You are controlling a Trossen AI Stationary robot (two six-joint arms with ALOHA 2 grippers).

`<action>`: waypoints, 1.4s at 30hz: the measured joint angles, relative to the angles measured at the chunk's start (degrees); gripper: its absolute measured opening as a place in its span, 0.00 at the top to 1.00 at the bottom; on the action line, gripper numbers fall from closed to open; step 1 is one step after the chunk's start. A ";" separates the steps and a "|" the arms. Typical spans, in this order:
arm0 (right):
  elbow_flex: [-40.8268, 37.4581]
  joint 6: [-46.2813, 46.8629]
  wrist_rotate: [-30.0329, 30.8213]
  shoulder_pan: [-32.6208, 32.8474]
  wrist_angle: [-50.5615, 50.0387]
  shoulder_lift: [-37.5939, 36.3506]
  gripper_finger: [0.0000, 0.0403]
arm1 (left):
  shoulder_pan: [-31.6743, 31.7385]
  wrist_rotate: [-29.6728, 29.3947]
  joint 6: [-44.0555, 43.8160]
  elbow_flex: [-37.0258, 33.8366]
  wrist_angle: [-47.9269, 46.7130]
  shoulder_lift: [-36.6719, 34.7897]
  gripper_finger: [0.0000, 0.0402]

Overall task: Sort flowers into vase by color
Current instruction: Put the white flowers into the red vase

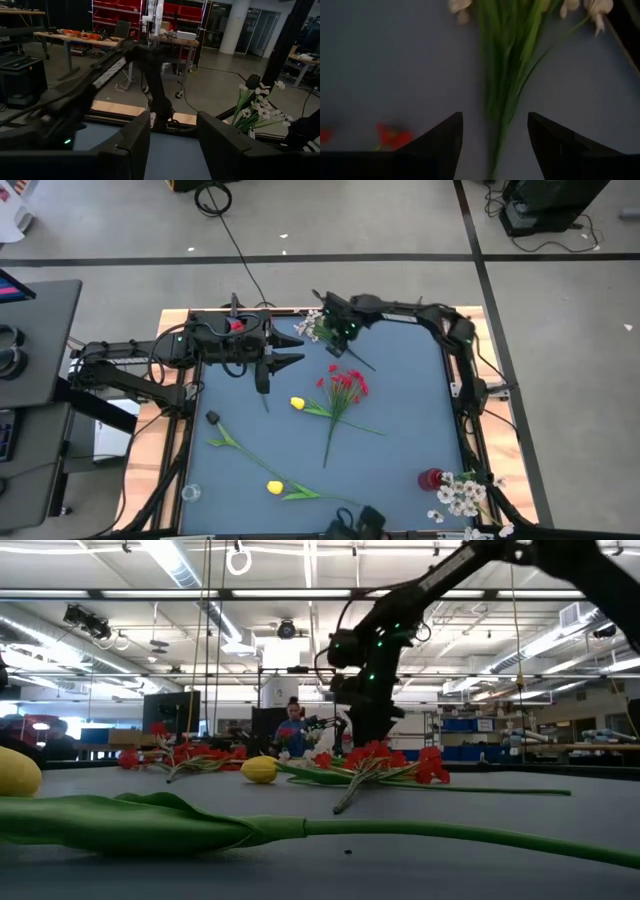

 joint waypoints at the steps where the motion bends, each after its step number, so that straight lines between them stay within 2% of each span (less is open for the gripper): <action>1: 1.99 -0.44 0.39 -0.48 -1.02 1.58 0.43 | 0.00 -0.01 0.00 0.00 0.00 0.01 0.58; 6: 9.99 -1.98 0.46 -2.17 -5.85 7.70 0.43 | -0.02 -0.01 0.00 0.00 0.00 0.00 0.58; 11: 13.76 -3.49 -1.43 -2.22 -9.28 10.94 0.43 | 0.00 -0.01 0.00 0.00 0.00 0.02 0.58; 14: 13.92 -3.01 -3.67 -1.79 -9.71 10.86 0.43 | -0.01 0.00 0.00 0.00 -0.01 0.00 0.58; 18: 13.99 -1.77 -2.12 -1.30 -8.97 10.77 0.43 | 0.00 0.01 0.00 0.00 0.00 0.01 0.58; 23: 13.97 0.91 -3.72 -0.83 -9.57 10.43 0.43 | 0.00 0.00 0.00 0.00 0.00 0.01 0.58; 35: 11.57 -0.02 -3.73 -0.42 -7.59 10.82 0.43 | 0.00 0.01 0.00 0.00 -0.01 0.01 0.58; 38: 10.62 -0.85 -3.52 -0.52 -7.24 10.82 0.46 | 0.00 -0.01 0.00 0.00 -0.01 0.02 0.58; 42: 9.04 -2.24 -3.37 -0.56 -6.31 10.50 0.56 | 0.00 0.01 0.00 0.00 -0.01 0.02 0.58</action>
